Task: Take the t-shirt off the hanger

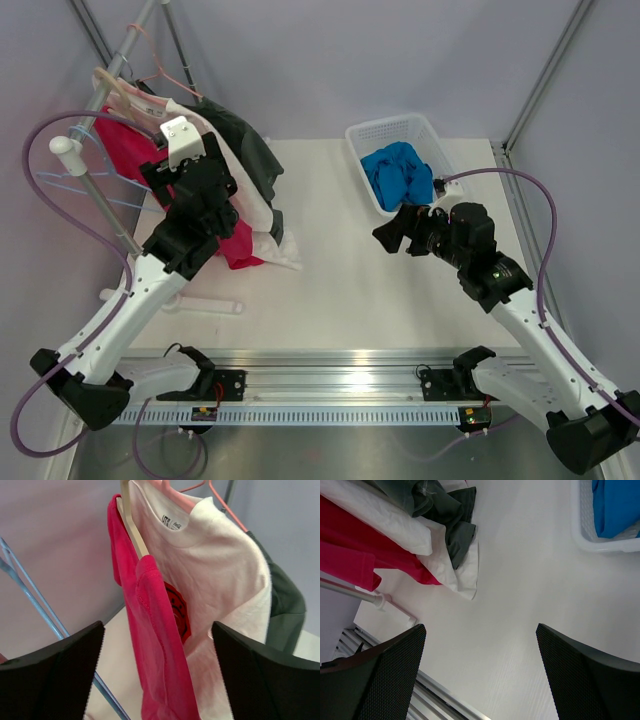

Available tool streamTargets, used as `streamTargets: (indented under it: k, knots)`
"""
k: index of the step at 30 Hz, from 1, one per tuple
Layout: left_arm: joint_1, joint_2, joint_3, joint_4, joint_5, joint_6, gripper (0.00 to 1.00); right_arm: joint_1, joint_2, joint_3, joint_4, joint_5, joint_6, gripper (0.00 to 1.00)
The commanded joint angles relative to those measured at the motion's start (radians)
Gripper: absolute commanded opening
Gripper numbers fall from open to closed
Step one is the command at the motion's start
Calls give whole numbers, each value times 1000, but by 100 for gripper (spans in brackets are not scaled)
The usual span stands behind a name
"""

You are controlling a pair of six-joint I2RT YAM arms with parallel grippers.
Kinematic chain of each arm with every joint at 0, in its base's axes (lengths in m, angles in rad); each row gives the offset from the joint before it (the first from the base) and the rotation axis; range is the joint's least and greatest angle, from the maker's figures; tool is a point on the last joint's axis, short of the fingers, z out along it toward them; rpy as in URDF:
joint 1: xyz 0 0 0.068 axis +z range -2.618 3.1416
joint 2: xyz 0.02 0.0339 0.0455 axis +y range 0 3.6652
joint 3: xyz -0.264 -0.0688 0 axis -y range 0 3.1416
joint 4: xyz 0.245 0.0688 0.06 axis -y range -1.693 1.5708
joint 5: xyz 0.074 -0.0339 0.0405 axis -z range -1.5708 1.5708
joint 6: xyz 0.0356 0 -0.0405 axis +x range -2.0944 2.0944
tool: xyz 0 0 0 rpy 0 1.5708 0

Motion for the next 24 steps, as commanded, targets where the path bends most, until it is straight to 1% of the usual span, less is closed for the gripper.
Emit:
streamTargets:
  k: [1,3,6,7,9,12,13,15,16,18,19,20,22,23,24]
  knots:
    - [33,7,47,19,-5,-31,82,7,-16,48,-11,7,-18,100]
    - [39,18,45,11,-14,-37,75,5,-22,49,-15,5,-21,99]
    - [50,16,25,-2,-8,-52,73,5,-33,48,-15,8,-21,100]
    - [58,18,25,-15,-10,-80,73,5,-35,48,-15,10,-21,99]
    - [85,28,30,-57,-4,-104,72,5,-33,45,-17,13,-21,99]
    - [119,36,27,-70,19,-124,70,5,-27,45,-15,16,-20,100]
    - [127,41,25,-71,30,-129,67,7,-27,45,-15,18,-20,100]
    - [153,51,30,-81,44,-134,62,5,-24,46,-17,18,-20,100]
    - [158,53,31,-79,55,-129,56,7,-25,48,-20,18,-20,99]
    - [164,51,31,-78,68,-129,49,5,-28,48,-23,18,-21,99]
    - [164,51,33,-78,72,-127,43,5,-30,48,-23,19,-21,100]
    - [164,48,33,-79,73,-127,32,5,-33,48,-23,21,-21,100]
    - [164,45,33,-79,69,-124,23,7,-36,48,-25,21,-21,99]
    - [164,45,34,-81,64,-121,12,5,-36,48,-25,21,-21,99]
    - [162,45,34,-81,62,-117,8,5,-36,48,-25,21,-23,99]
